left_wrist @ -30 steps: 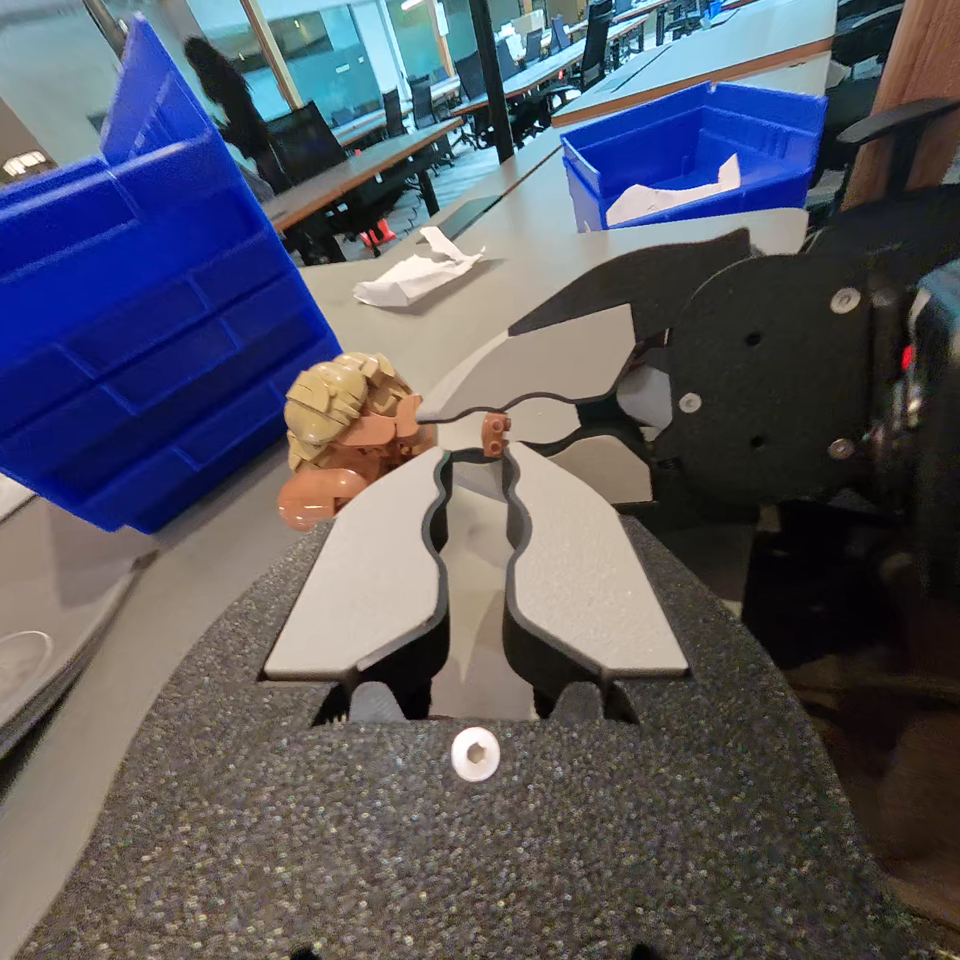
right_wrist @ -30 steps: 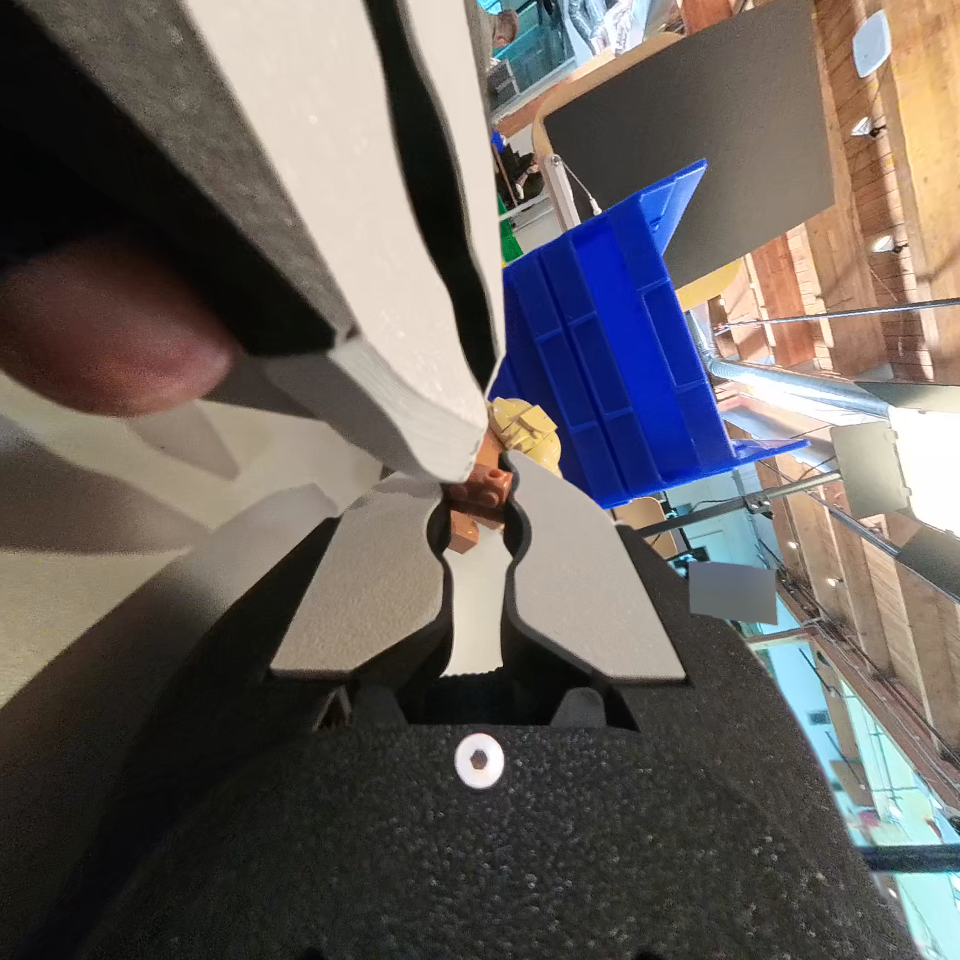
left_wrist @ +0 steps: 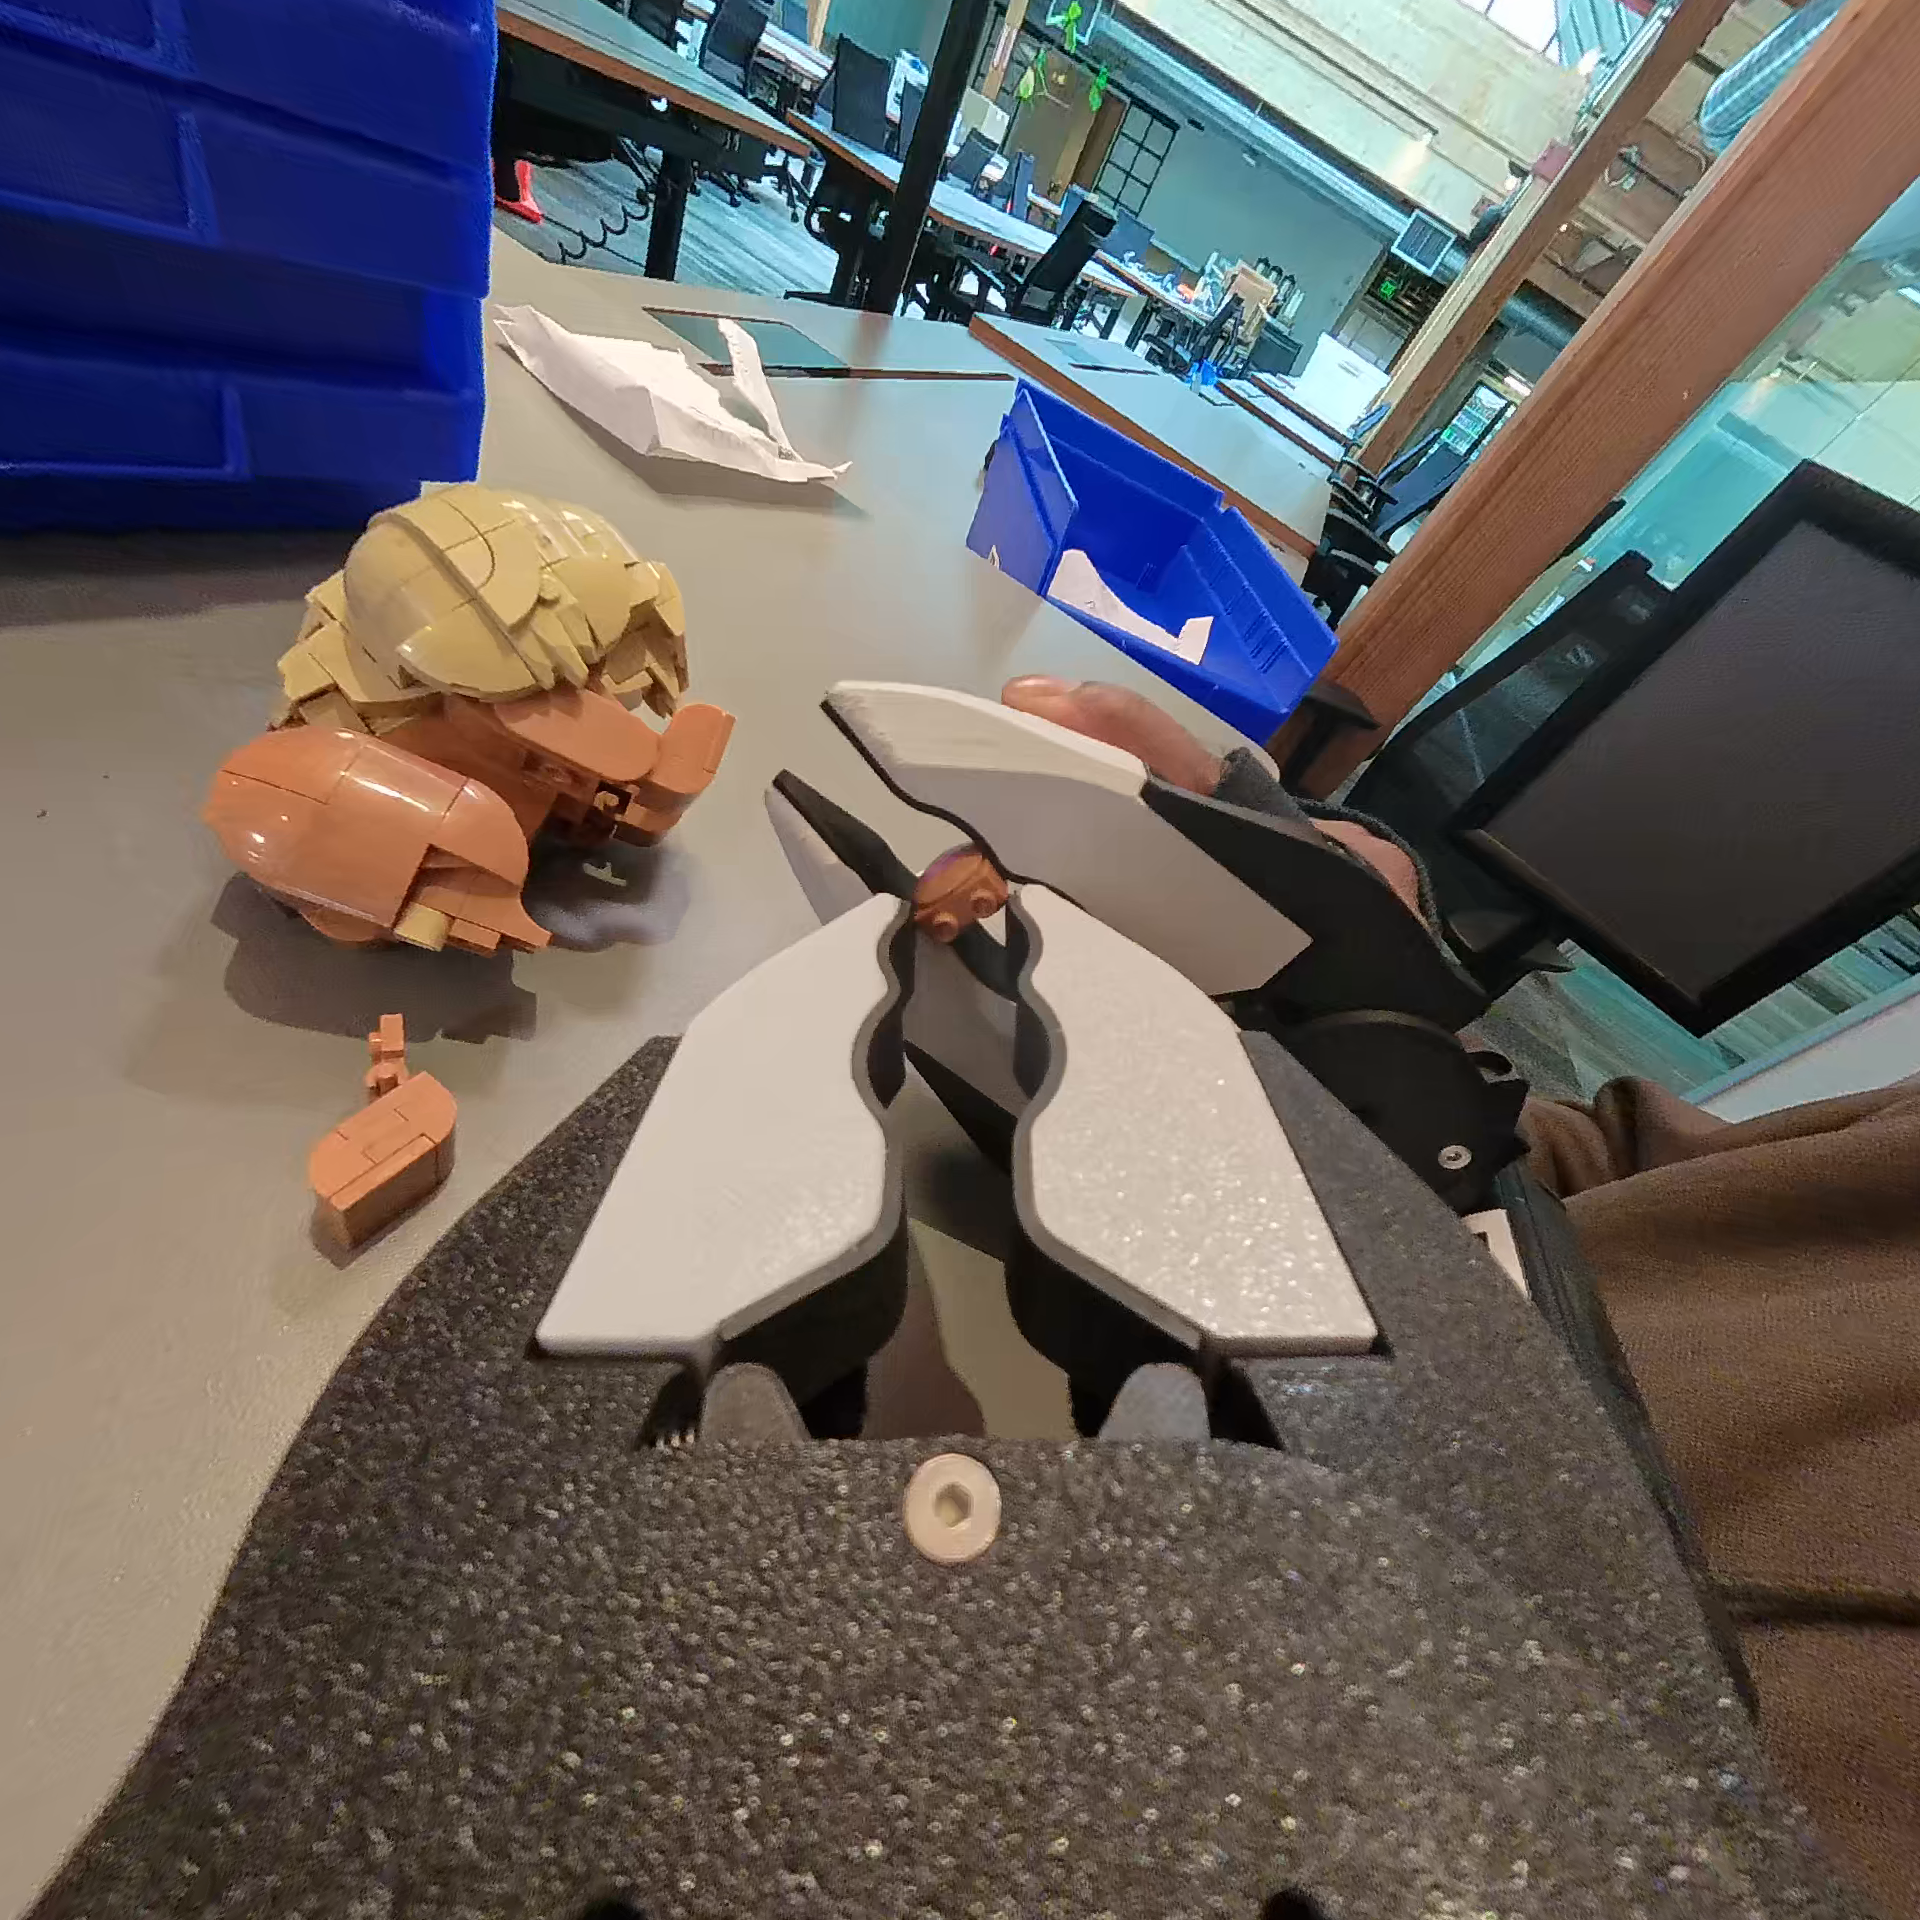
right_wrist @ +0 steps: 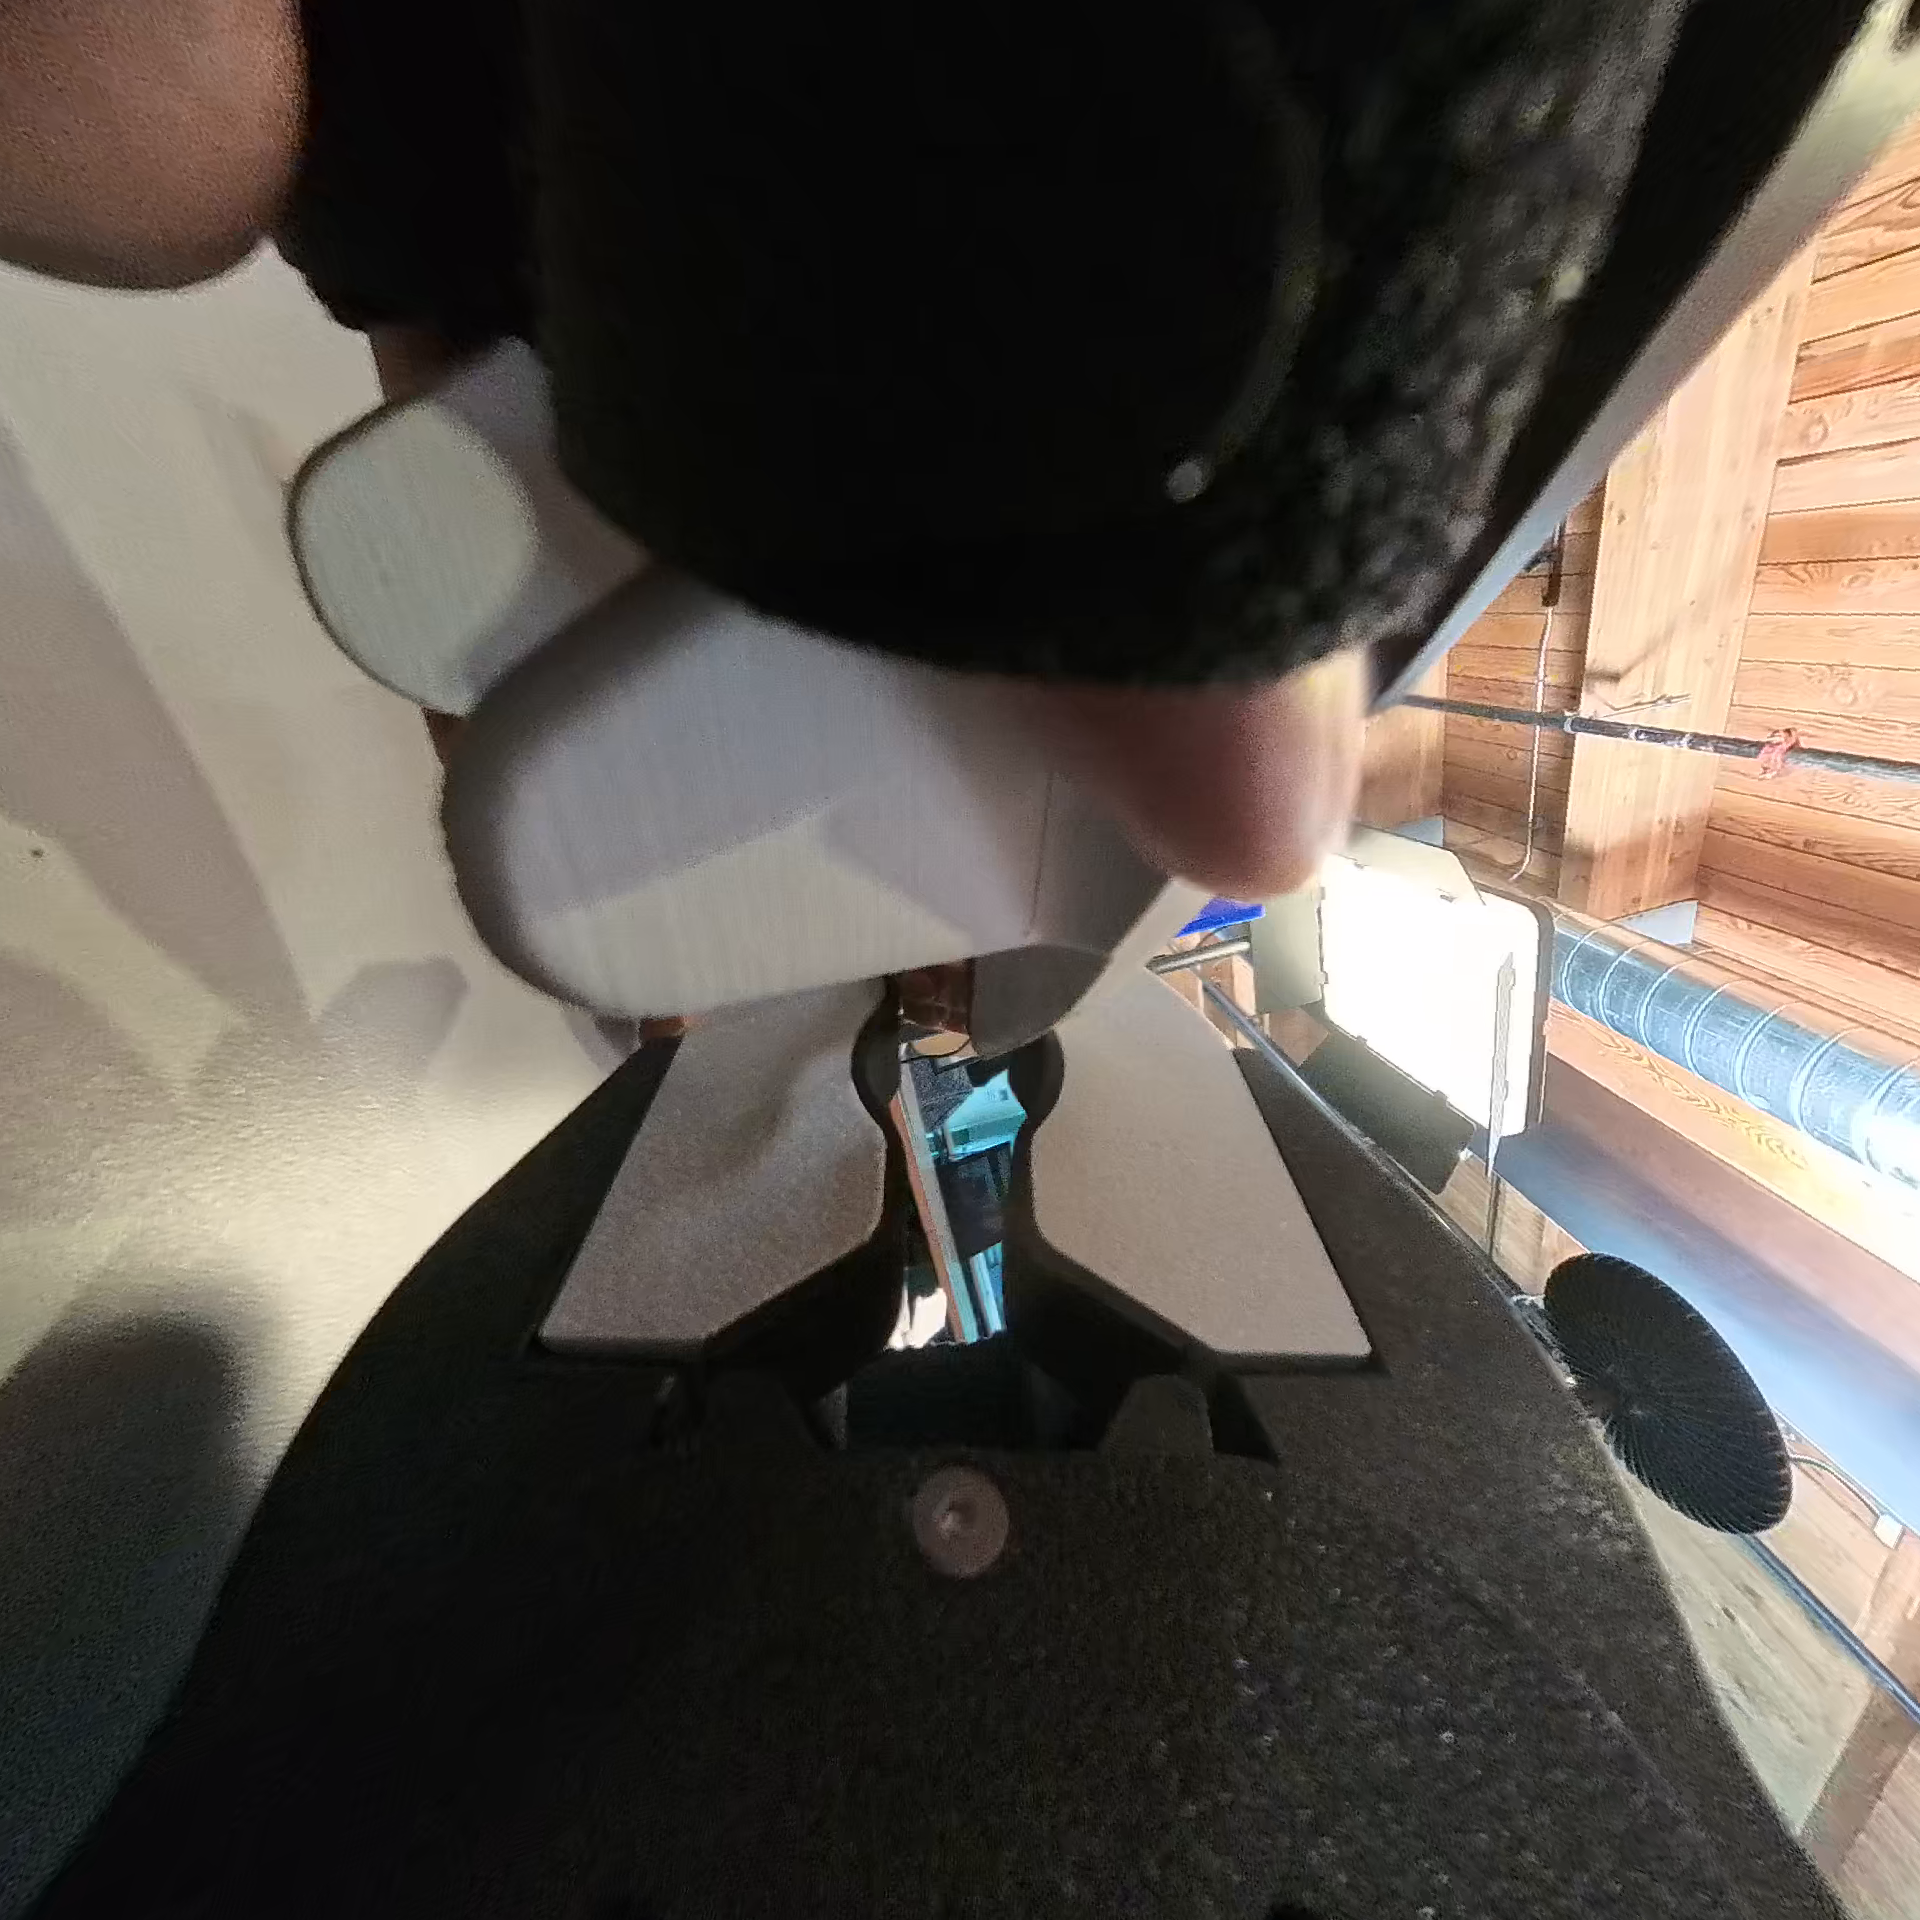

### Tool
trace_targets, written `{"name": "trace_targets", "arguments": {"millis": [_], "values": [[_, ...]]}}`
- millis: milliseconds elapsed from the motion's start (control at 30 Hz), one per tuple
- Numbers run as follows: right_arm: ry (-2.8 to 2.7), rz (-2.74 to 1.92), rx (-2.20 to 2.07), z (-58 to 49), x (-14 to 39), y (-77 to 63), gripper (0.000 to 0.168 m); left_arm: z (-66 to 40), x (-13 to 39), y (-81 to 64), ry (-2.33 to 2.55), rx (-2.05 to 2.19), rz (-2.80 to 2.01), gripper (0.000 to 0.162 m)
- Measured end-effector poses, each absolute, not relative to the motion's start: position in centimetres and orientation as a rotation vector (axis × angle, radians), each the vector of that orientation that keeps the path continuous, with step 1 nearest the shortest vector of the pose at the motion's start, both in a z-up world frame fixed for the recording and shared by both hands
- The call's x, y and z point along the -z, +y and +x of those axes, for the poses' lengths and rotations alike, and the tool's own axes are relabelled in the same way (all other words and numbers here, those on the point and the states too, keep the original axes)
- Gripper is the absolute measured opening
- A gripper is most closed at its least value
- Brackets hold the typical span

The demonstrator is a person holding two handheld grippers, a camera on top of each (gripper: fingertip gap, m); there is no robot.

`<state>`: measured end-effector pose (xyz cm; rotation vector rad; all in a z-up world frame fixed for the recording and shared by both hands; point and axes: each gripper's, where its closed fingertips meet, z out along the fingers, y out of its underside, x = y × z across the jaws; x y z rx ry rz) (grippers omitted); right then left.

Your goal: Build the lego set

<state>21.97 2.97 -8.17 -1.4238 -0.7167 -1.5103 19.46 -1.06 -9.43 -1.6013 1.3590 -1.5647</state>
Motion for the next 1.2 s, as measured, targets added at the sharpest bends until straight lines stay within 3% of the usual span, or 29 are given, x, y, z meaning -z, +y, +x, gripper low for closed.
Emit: {"name": "trace_targets", "arguments": {"millis": [200,467,733,900,1200], "values": [[-0.725,-1.425,1.495,21.84,8.20,2.92,0.015,19.39,9.48,-1.10,1.416,1.468,-1.511,0.015],[-0.698,-1.457,1.407,21.96,8.27,2.89,0.015,19.48,9.58,-0.88,1.549,1.034,-1.160,0.008],[-0.670,-1.398,1.472,22.05,7.46,2.71,0.015,19.48,9.05,-1.22,1.498,1.287,-1.302,0.011],[-0.693,-1.380,1.519,22.02,7.53,2.81,0.016,19.41,8.86,-1.51,1.452,1.463,-1.417,0.021],[-0.708,-1.358,1.508,21.68,7.45,2.93,0.016,19.34,8.92,-1.08,1.480,1.330,-1.331,0.015]]}}
